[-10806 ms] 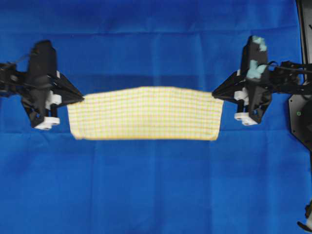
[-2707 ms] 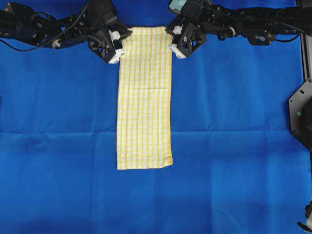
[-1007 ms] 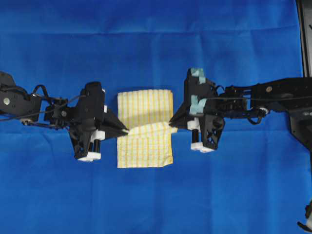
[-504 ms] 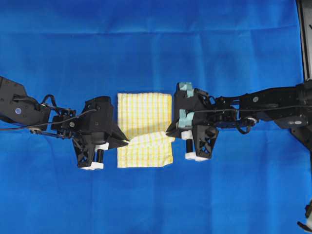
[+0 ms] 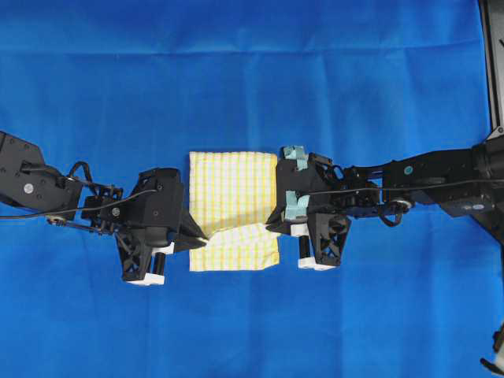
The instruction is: Fold the yellow towel.
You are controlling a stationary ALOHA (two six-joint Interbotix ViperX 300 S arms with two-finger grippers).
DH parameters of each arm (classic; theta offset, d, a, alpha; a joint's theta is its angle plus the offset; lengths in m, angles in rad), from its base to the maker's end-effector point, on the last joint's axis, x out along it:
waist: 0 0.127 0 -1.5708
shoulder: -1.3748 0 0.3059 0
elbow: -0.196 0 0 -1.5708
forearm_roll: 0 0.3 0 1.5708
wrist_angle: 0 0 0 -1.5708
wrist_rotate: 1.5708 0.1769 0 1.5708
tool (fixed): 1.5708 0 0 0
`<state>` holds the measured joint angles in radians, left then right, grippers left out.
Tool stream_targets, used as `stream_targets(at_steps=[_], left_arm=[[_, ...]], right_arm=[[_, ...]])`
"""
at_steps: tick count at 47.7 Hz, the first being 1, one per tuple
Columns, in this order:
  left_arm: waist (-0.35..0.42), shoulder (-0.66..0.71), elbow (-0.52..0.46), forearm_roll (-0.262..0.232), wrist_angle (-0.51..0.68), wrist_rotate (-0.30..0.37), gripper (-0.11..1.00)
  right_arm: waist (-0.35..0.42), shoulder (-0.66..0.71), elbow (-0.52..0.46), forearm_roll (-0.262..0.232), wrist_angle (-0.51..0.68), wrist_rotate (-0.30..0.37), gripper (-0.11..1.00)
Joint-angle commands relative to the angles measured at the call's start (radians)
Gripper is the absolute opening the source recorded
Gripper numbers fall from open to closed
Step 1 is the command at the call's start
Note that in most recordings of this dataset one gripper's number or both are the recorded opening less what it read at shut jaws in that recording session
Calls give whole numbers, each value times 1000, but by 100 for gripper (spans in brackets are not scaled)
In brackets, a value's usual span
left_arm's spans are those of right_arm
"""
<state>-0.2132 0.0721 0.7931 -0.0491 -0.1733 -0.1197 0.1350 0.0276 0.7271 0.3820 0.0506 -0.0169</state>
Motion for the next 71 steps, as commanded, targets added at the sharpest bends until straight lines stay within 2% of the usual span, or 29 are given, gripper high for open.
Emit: stream_targets(at_steps=[1,5,8,10,16,18,19,21,28,35,53,61,71], left_arm=[[-6,-32,-17,2,-3,0,5],[-6,-37,-20,2,-3,0,7],[-8,-44,-20,2,-2,0,18],[-11,-51,-20,2,2,2,31],[-17,-91,-20,2,46,6,69],[-17,-106,-18,2,69,6,79],[-17,-118,-18,2,87,8,80],[-17,-138,-18,2,114,9,77],[-17,-215,-9,2,189,12,68],[-9,-308,32,2,204,14,67],[35,-598,233,5,104,20,67],[63,-738,311,5,98,58,67],[104,-911,417,5,81,81,66]], right_arm=[[0,-11,-21,5,-5,-2,4],[2,-11,-28,12,-5,0,5],[3,-11,-34,25,-5,0,10],[8,-14,-40,28,-3,-2,20],[18,-38,-48,28,14,-3,60],[20,-55,-46,26,21,-3,71],[20,-66,-44,26,26,-3,77],[20,-95,-38,26,38,-5,82],[18,-204,-5,9,52,-12,72],[6,-318,61,-14,48,-12,73],[-61,-676,275,-69,40,-14,73],[-121,-830,376,-81,35,-14,73],[-127,-1014,459,-124,44,-14,72]])
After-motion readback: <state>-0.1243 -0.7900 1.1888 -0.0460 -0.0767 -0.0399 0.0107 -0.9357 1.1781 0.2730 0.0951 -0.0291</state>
